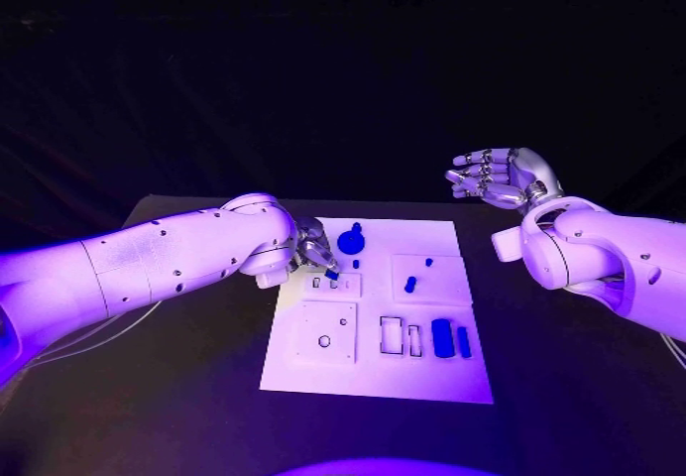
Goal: Assemble the parts on the task board
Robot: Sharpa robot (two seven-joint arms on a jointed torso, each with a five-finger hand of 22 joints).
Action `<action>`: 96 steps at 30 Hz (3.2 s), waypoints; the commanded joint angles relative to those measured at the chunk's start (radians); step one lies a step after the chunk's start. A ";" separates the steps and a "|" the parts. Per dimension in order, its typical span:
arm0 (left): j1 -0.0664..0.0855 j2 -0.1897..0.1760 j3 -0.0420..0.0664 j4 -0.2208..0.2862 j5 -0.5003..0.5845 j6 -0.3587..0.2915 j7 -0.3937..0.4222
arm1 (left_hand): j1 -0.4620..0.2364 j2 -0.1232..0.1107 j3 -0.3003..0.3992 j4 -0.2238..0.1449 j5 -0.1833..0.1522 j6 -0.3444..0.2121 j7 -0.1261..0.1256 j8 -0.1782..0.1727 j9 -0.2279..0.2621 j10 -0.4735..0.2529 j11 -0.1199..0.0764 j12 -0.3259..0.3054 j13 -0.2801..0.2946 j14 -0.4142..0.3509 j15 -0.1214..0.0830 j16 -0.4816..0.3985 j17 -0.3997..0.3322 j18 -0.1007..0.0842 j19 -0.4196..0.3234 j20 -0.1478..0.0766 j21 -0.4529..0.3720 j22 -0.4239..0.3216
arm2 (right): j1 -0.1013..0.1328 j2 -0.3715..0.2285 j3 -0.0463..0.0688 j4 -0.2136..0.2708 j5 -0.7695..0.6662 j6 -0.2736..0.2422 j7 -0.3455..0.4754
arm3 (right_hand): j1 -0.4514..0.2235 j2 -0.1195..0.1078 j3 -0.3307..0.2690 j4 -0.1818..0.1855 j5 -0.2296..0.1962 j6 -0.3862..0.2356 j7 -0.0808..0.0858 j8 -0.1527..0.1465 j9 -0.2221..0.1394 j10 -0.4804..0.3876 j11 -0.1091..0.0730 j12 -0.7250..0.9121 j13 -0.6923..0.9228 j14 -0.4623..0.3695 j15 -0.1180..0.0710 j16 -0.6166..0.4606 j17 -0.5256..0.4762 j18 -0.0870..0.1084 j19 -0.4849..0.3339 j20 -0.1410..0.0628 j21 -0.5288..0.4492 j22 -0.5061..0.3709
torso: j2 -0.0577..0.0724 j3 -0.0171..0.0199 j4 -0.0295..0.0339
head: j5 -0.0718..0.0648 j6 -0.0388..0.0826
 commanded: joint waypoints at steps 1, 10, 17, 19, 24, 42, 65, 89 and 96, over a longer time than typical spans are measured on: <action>-0.002 0.006 -0.001 0.002 -0.010 -0.001 -0.001 | 0.001 0.027 0.143 -0.030 0.081 0.075 -0.041 0.091 0.129 0.094 -0.028 0.016 0.018 0.114 -0.014 0.014 0.276 -0.017 0.014 -0.002 0.016 0.023 | -0.001 0.001 0.000 0.001 -0.001 0.004 0.004 | 0.006 0.018 -0.019 -0.005 0.006 0.009 0.058 -0.014 -0.007 0.015 -0.002 -0.015 -0.008 -0.005 0.005 -0.021 -0.008 0.014 -0.025 0.001 -0.007 -0.006 | 0.000 0.0006 -0.0006 | 0.000 -0.003; -0.003 0.009 -0.006 0.006 -0.017 0.020 -0.005 | -0.002 0.029 0.142 -0.030 0.081 0.080 -0.043 0.090 0.130 0.100 -0.030 0.018 0.020 0.114 -0.016 0.014 0.276 -0.018 0.018 -0.004 0.018 0.027 | -0.003 0.002 0.000 -0.001 -0.001 0.006 0.005 | 0.005 0.018 -0.019 -0.005 0.006 0.010 0.058 -0.015 -0.007 0.016 -0.001 -0.016 -0.009 -0.005 0.005 -0.022 -0.009 0.014 -0.025 0.002 -0.007 -0.008 | -0.001 0.0009 0.0010 | 0.000 -0.008; -0.003 0.008 -0.009 0.005 -0.027 0.039 -0.008 | -0.003 0.030 0.142 -0.030 0.080 0.082 -0.044 0.090 0.131 0.100 -0.030 0.016 0.018 0.114 -0.017 0.014 0.276 -0.018 0.019 -0.004 0.018 0.029 | -0.004 0.002 0.000 -0.001 -0.002 0.007 0.006 | 0.005 0.018 -0.019 -0.005 0.006 0.010 0.058 -0.015 -0.007 0.016 -0.001 -0.016 -0.009 -0.005 0.005 -0.022 -0.009 0.014 -0.025 0.002 -0.007 -0.008 | -0.001 0.0008 0.0003 | 0.001 -0.009; -0.003 0.007 -0.010 0.005 -0.030 0.044 -0.009 | -0.004 0.031 0.141 -0.029 0.080 0.085 -0.045 0.090 0.132 0.102 -0.031 0.016 0.017 0.114 -0.017 0.014 0.276 -0.018 0.020 -0.005 0.019 0.030 | -0.004 0.002 0.000 -0.001 -0.002 0.008 0.006 | 0.005 0.018 -0.019 -0.005 0.006 0.010 0.058 -0.015 -0.007 0.016 -0.001 -0.016 -0.009 -0.005 0.005 -0.022 -0.009 0.014 -0.025 0.002 -0.007 -0.008 | -0.001 0.0005 0.0003 | 0.001 -0.009; -0.004 0.008 -0.011 0.004 -0.036 0.050 -0.010 | -0.005 0.031 0.141 -0.029 0.080 0.085 -0.045 0.090 0.132 0.102 -0.032 0.015 0.016 0.114 -0.018 0.014 0.276 -0.018 0.020 -0.005 0.019 0.030 | -0.005 0.002 0.000 -0.001 -0.002 0.009 0.006 | 0.005 0.018 -0.019 -0.005 0.006 0.010 0.058 -0.015 -0.007 0.016 -0.001 -0.016 -0.009 -0.005 0.005 -0.022 -0.009 0.014 -0.025 0.002 -0.007 -0.008 | 0.000 0.0002 0.0005 | -0.001 -0.009; -0.006 0.008 -0.013 0.002 -0.050 0.076 -0.013 | -0.017 0.037 0.130 -0.023 0.076 0.099 -0.052 0.090 0.137 0.110 -0.037 0.010 0.008 0.114 -0.022 0.014 0.276 -0.020 0.026 -0.010 0.021 0.037 | -0.005 0.000 0.000 -0.002 -0.002 0.010 0.007 | 0.005 0.018 -0.020 -0.005 0.006 0.010 0.058 -0.016 -0.008 0.016 -0.001 -0.017 -0.009 -0.004 0.005 -0.022 -0.011 0.014 -0.025 0.002 -0.007 -0.010 | 0.000 0.0011 -0.0002 | -0.001 -0.016; -0.007 0.017 -0.013 -0.008 -0.041 0.085 -0.013 | -0.061 0.053 0.073 0.012 0.066 0.154 -0.074 0.092 0.162 0.162 -0.055 0.051 0.082 0.114 -0.037 0.014 0.276 -0.025 0.044 -0.025 0.029 0.060 | -0.007 0.001 0.000 -0.004 -0.002 0.011 0.008 | 0.004 0.019 -0.021 -0.005 0.006 0.011 0.058 -0.017 -0.008 0.017 -0.001 -0.019 -0.010 -0.003 0.006 -0.023 -0.013 0.014 -0.025 0.002 -0.006 -0.013 | 0.001 0.0014 -0.0008 | -0.002 -0.020; -0.011 0.026 -0.014 -0.019 -0.031 0.089 -0.011 | -0.107 0.045 -0.037 0.079 0.057 0.172 -0.082 0.073 0.180 0.170 -0.061 0.056 0.101 0.114 -0.043 0.014 0.276 -0.027 0.050 -0.032 0.030 0.068 | -0.008 0.001 0.000 -0.005 -0.002 0.012 0.009 | 0.003 0.019 -0.021 -0.005 0.006 0.013 0.059 -0.018 -0.009 0.018 -0.001 -0.020 -0.010 -0.003 0.006 -0.024 -0.015 0.014 -0.025 0.002 -0.006 -0.016 | 0.000 0.0018 -0.0002 | -0.009 -0.027; -0.011 0.028 -0.014 -0.023 -0.030 0.091 -0.011 | -0.122 0.040 -0.083 0.108 0.055 0.180 -0.083 0.066 0.187 0.173 -0.063 0.058 0.108 0.114 -0.044 0.014 0.276 -0.028 0.053 -0.033 0.031 0.072 | -0.008 0.001 0.000 -0.005 -0.002 0.013 0.010 | 0.003 0.020 -0.021 -0.005 0.006 0.013 0.059 -0.018 -0.009 0.018 -0.001 -0.020 -0.010 -0.003 0.006 -0.025 -0.015 0.014 -0.025 0.002 -0.006 -0.017 | 0.000 0.0015 -0.0008 | -0.011 -0.028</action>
